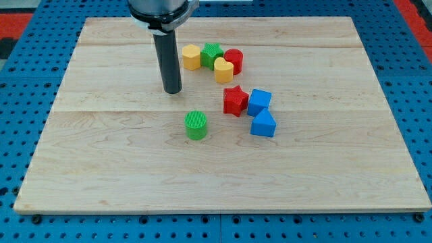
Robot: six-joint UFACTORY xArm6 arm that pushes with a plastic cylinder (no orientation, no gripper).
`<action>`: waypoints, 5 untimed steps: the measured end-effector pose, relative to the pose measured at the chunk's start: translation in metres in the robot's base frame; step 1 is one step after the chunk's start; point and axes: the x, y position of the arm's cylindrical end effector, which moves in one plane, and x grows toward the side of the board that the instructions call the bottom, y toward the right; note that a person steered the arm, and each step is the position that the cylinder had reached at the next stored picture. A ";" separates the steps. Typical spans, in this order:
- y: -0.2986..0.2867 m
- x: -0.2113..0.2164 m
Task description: Move the red circle and yellow heart toward the right of the green star
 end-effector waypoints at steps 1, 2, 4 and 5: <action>0.011 0.000; 0.029 -0.008; 0.076 -0.025; 0.103 -0.030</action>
